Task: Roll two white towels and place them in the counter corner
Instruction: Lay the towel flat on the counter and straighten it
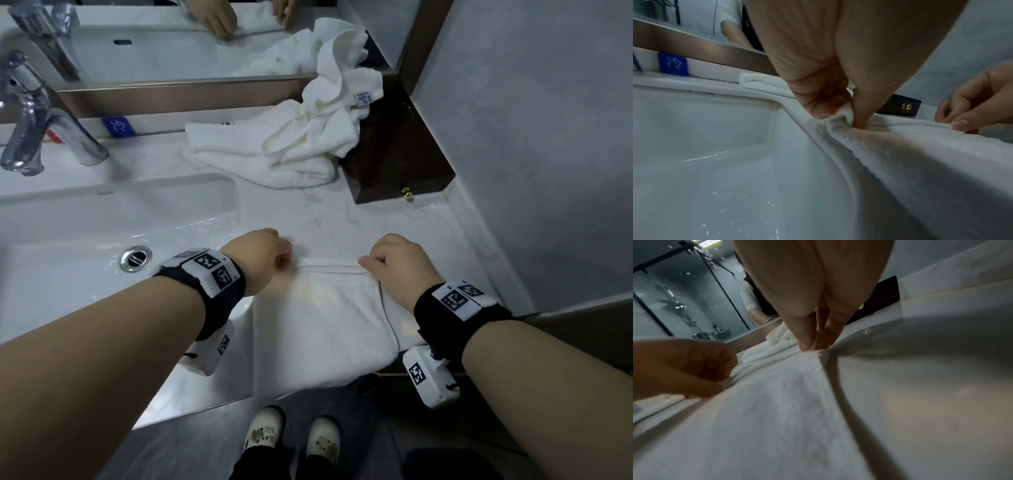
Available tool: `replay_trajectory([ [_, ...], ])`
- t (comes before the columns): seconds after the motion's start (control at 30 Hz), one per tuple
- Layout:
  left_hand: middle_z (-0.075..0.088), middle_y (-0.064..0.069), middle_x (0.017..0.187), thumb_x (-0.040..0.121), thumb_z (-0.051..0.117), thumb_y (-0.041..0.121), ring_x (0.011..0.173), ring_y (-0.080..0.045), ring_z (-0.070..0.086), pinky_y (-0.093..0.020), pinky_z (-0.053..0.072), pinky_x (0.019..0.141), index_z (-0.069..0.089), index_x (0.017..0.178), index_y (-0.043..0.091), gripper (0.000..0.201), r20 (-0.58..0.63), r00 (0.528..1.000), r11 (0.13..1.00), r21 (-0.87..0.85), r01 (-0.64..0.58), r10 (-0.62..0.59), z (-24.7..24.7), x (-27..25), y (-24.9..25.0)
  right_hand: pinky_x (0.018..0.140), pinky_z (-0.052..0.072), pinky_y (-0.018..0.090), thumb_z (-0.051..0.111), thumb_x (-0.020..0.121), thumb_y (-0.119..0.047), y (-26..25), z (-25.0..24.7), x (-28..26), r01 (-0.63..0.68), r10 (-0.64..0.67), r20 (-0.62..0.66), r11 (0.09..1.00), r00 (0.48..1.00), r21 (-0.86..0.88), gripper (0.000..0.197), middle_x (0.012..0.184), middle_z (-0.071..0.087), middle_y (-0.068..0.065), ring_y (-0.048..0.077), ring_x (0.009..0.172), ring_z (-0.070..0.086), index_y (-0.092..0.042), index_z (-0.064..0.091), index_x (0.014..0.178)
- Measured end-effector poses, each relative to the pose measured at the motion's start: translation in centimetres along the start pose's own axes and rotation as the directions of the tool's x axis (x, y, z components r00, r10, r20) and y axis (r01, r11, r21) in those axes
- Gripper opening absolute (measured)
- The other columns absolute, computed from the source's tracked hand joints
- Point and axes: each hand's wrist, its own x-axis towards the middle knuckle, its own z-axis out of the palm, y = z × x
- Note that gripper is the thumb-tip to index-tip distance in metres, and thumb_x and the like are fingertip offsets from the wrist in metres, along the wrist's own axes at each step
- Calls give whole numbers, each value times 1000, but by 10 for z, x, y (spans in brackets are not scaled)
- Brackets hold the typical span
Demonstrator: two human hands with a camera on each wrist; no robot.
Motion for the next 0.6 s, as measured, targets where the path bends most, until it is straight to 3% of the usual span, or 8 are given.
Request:
replay_trajectory([
  [0.1, 55, 5, 96, 91, 54, 12, 87, -20, 54, -30, 41, 72, 51, 95, 27, 16, -29, 998, 995, -84, 54, -56, 1, -1, -2, 81, 48, 25, 70, 85, -20, -5, -4, 6, -86, 86, 31, 996, 996, -7, 15, 91, 64, -5, 15, 86, 62, -9, 69, 75],
  [0.17, 56, 5, 99, 92, 56, 16, 88, -18, 53, -27, 38, 72, 55, 101, 24, 12, -30, 995, 991, -90, 94, -97, 1, -1, -4, 81, 49, 26, 73, 81, -17, -7, -7, 11, -139, 138, 56, 990, 989, 11, 10, 88, 68, -6, 14, 86, 63, -13, 69, 73],
  [0.27, 56, 5, 98, 91, 58, 23, 88, -17, 53, -26, 38, 75, 57, 95, 25, 4, -27, 991, 989, -66, 130, -132, 1, -1, -7, 77, 48, 25, 77, 78, -15, -6, -15, 14, -168, 161, 126, 985, 979, 47, 10, 80, 66, -8, 12, 82, 61, -15, 68, 73],
  [0.37, 54, 5, 96, 91, 61, 29, 88, -18, 53, -27, 38, 75, 56, 91, 25, 6, -27, 986, 983, -92, 159, -163, 1, -5, -12, 72, 50, 27, 79, 75, -10, -3, -19, 14, -145, 125, 191, 985, 974, 92, 14, 73, 63, -5, 14, 72, 59, -14, 66, 73],
  [0.47, 53, 3, 96, 92, 61, 28, 85, -20, 53, -29, 38, 73, 52, 88, 26, 10, -34, 989, 980, -140, 139, -145, 4, -10, -17, 61, 43, 25, 77, 76, -9, 0, -17, 12, -75, 56, 203, 994, 978, 84, 21, 64, 51, -7, 11, 59, 48, -18, 59, 74],
  [0.6, 50, 2, 92, 95, 55, 26, 81, -23, 53, -32, 39, 69, 46, 87, 26, 12, -24, 994, 989, -107, 102, -105, 7, -14, -19, 62, 42, 26, 72, 80, -13, 5, -12, 7, 16, -20, 185, 1000, 983, 21, 22, 71, 49, -9, 11, 62, 46, -23, 53, 75],
])
